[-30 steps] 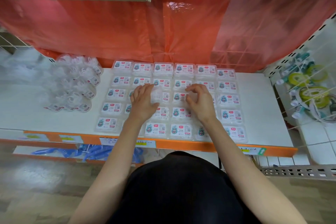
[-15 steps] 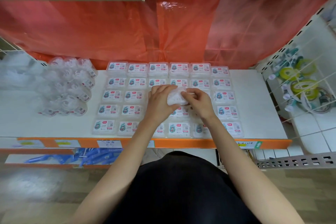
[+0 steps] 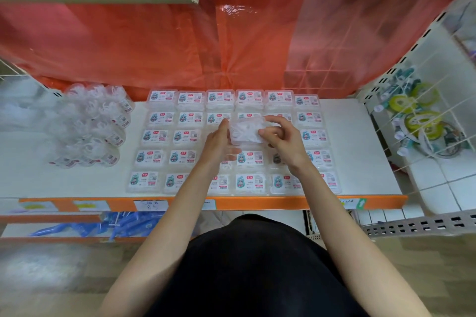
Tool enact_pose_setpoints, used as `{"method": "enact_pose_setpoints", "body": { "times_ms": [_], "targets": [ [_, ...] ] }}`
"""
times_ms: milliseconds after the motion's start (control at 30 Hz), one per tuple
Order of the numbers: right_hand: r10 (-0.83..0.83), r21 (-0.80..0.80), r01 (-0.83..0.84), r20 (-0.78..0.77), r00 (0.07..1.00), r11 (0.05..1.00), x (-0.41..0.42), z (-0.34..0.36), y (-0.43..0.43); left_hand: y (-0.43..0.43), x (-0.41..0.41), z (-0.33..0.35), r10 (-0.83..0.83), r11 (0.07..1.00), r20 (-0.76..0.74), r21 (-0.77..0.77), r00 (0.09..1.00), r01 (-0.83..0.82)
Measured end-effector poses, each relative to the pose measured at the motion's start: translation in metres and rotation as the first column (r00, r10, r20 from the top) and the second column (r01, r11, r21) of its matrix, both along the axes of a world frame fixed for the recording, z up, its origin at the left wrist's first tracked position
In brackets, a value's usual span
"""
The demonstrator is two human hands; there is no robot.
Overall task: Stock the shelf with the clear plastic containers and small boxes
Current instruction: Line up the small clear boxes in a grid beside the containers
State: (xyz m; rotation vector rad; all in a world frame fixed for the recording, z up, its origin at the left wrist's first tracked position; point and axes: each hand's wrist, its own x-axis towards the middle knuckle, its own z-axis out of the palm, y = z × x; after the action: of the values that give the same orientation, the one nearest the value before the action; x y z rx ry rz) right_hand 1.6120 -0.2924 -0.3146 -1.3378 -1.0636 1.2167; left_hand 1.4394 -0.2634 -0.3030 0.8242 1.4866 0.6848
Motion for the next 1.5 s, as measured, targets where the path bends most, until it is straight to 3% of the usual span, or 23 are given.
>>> {"method": "enact_pose_setpoints", "body": {
  "times_ms": [233, 333, 600, 800, 967, 1200, 1367, 1500],
  "targets": [
    [0.041, 0.08, -0.038, -0.036, 0.999, 0.996, 0.0, 0.0, 0.0, -0.002, -0.001, 0.003, 0.112, 0.993, 0.291, -0.053, 0.95, -0.101],
    [0.032, 0.056, -0.03, -0.032, 0.999, 0.998, 0.003, -0.003, 0.0, -0.001, -0.002, 0.003, 0.155, 0.986, 0.351, 0.005, 0.923, -0.167],
    [-0.135, -0.142, 0.117, -0.126, 0.983, 0.983, 0.0, 0.005, 0.003, -0.009, 0.0, 0.004, -0.078, 0.967, 0.219, 0.256, 0.973, 0.02],
    [-0.066, -0.183, 0.052, -0.07, 0.995, 0.982, -0.001, 0.0, 0.003, -0.011, 0.004, 0.002, -0.123, 0.939, 0.128, 0.335, 0.984, 0.073],
    [-0.116, -0.234, 0.077, -0.159, 0.98, 0.969, -0.002, 0.0, 0.008, -0.009, 0.005, -0.001, 0.056, 0.971, 0.223, 0.216, 0.973, -0.105],
    [-0.089, -0.252, 0.029, -0.229, 0.969, 0.967, -0.003, 0.0, 0.009, -0.011, 0.015, 0.001, 0.047, 0.984, 0.226, 0.157, 0.973, -0.084],
    [0.04, -0.226, -0.053, -0.062, 0.997, 0.973, -0.002, -0.002, 0.005, -0.01, 0.017, 0.0, 0.037, 0.971, 0.155, 0.228, 0.987, -0.072],
    [0.139, -0.077, -0.129, 0.143, 0.98, 0.989, 0.001, -0.005, 0.001, -0.003, 0.012, -0.003, 0.032, 0.968, 0.123, 0.242, 0.992, -0.061]
  ]
}}
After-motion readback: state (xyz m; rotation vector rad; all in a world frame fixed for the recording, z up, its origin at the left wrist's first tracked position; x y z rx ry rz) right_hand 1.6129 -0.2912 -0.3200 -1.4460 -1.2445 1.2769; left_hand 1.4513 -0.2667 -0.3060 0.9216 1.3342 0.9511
